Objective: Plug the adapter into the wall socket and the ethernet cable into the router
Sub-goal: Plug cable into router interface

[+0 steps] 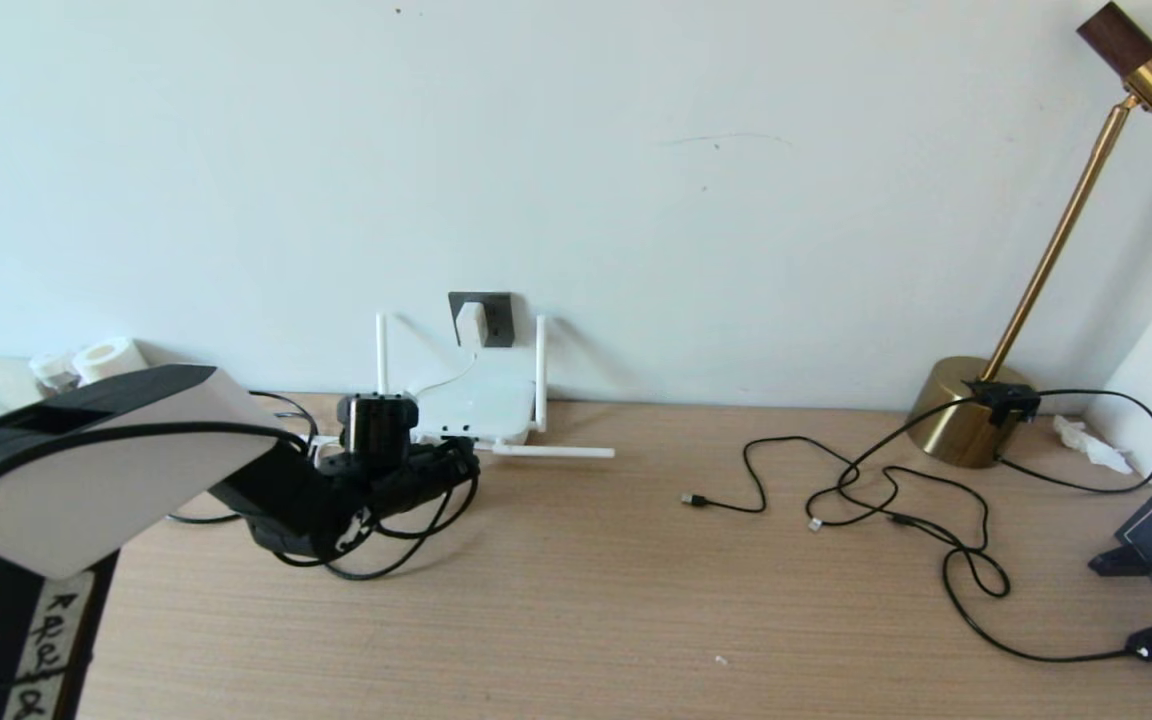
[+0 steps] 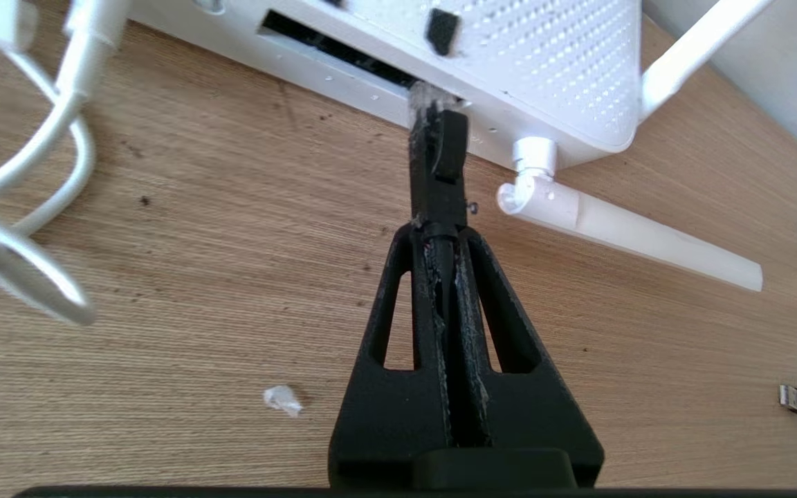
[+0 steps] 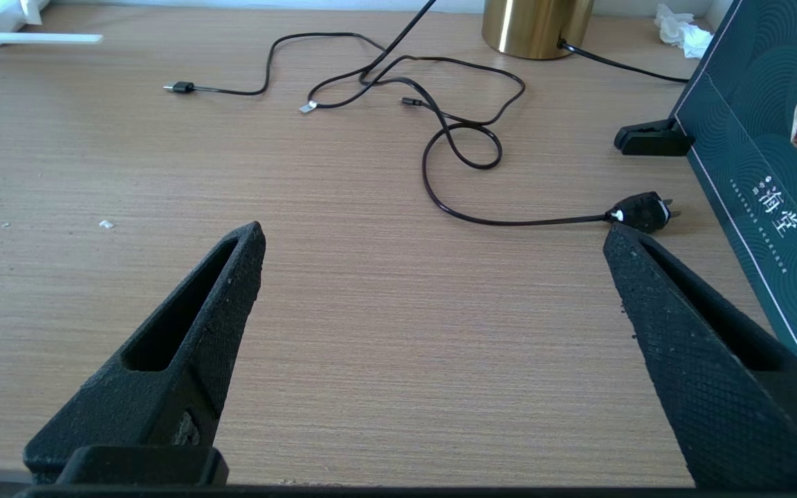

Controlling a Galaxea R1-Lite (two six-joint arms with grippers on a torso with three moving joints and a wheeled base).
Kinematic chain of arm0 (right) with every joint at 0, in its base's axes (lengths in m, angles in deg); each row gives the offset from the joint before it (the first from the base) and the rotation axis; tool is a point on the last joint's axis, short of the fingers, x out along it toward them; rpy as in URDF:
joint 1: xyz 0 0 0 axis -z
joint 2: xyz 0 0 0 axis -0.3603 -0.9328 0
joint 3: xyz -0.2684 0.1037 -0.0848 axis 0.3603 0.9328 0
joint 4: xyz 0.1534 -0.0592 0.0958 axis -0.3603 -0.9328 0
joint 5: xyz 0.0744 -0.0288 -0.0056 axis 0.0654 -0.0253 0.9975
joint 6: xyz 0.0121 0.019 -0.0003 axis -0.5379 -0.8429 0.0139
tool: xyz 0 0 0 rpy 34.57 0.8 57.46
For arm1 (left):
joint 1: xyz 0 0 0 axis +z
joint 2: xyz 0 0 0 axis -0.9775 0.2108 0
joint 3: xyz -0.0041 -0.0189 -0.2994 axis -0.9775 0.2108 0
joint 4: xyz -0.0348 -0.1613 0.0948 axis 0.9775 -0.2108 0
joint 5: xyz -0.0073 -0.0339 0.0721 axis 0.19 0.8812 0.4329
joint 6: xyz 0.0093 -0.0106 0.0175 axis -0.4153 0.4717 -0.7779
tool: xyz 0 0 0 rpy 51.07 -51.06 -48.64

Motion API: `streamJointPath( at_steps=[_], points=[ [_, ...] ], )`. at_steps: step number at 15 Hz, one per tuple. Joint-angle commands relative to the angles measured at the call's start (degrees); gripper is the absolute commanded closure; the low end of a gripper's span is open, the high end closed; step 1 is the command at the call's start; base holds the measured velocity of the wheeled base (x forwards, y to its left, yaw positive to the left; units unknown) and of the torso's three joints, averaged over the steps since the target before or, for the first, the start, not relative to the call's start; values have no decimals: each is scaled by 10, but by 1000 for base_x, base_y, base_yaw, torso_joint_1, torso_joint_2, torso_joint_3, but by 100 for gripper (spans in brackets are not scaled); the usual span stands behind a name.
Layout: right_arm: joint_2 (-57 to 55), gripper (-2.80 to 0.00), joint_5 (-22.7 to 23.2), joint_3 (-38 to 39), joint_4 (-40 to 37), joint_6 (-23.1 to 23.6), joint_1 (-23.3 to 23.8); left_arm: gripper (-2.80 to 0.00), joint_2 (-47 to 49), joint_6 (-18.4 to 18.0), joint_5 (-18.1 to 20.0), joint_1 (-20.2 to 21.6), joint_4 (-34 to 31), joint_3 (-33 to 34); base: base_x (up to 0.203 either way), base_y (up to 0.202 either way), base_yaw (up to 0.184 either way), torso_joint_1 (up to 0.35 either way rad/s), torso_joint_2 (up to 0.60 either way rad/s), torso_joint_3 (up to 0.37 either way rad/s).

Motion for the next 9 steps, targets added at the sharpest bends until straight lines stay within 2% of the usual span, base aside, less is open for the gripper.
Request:
streamJointPath(
  at_steps=[1,9],
  points=[
    [-1,-280,0,0,0,0,0,0,2,2,1,0,1,-6,0,0,0,0,0,0],
    [-1,-280,0,0,0,0,0,0,0,3,1,0,1,-5,0,0,0,0,0,0]
  ],
)
